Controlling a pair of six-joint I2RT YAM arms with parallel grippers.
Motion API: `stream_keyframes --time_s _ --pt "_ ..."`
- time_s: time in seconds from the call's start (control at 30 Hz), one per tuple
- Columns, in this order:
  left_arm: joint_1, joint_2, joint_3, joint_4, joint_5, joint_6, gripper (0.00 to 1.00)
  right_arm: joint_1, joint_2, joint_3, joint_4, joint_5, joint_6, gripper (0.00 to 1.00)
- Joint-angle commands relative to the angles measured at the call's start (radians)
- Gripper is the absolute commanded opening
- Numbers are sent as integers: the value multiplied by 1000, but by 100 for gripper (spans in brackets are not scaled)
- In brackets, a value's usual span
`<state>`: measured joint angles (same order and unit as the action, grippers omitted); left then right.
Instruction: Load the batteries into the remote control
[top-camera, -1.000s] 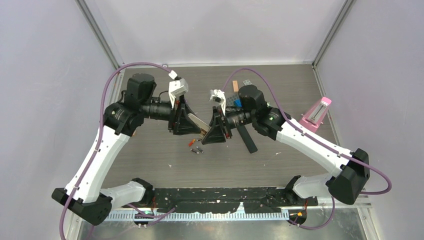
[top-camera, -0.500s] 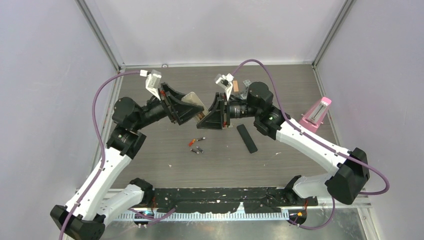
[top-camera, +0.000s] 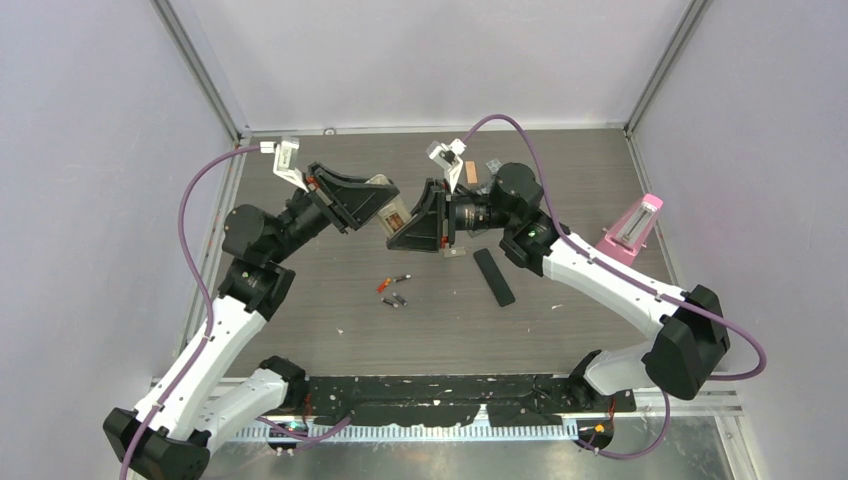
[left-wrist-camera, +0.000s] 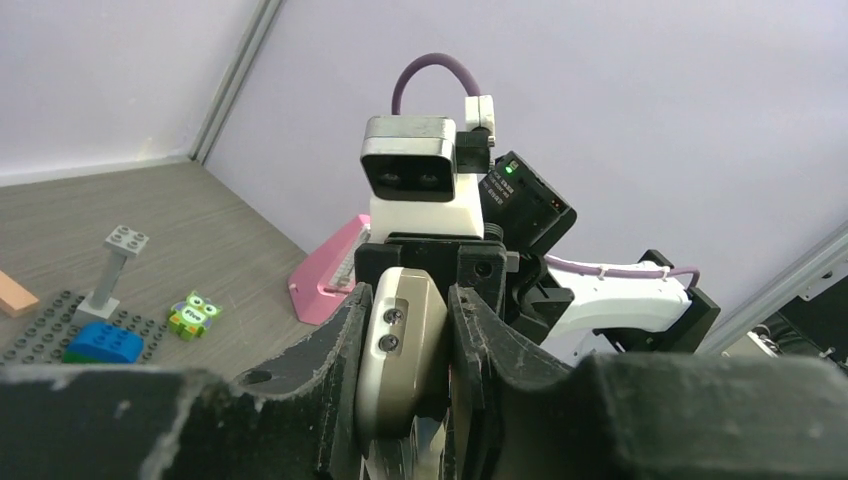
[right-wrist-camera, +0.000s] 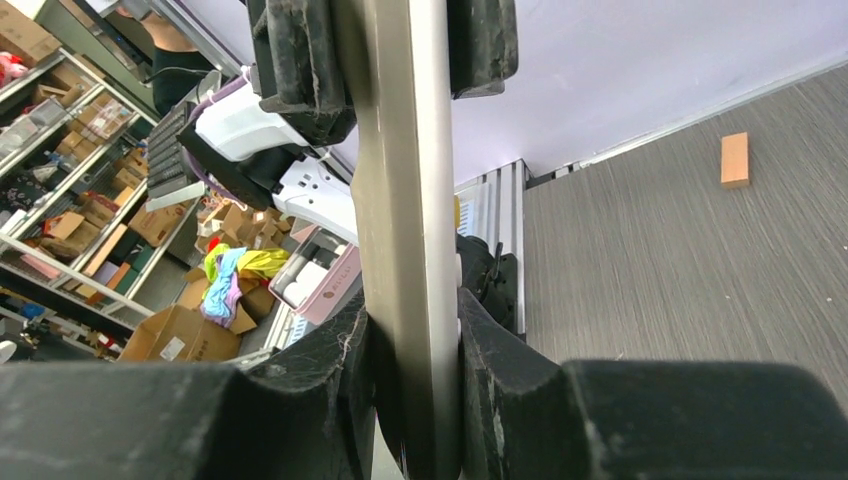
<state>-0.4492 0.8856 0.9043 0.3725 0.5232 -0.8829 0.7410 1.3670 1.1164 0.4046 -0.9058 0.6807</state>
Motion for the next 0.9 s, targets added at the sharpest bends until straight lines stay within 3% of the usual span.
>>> stream_keyframes --time_s 0.0,0.23,0.43,0.6,0.87 --pt "4 -11 12 60 -9 22 28 -16 17 0 130 11 66 17" --pt "4 2 26 53 28 24 36 -40 46 -35 316 -11 225 17" --pt "4 18 34 82 60 0 39 -76 88 -81 620 -36 450 18" --pt "5 32 40 85 56 -9 34 -76 92 -83 626 -53 455 18" --pt "4 32 38 70 -4 -24 53 -76 86 -79 581 -66 431 18"
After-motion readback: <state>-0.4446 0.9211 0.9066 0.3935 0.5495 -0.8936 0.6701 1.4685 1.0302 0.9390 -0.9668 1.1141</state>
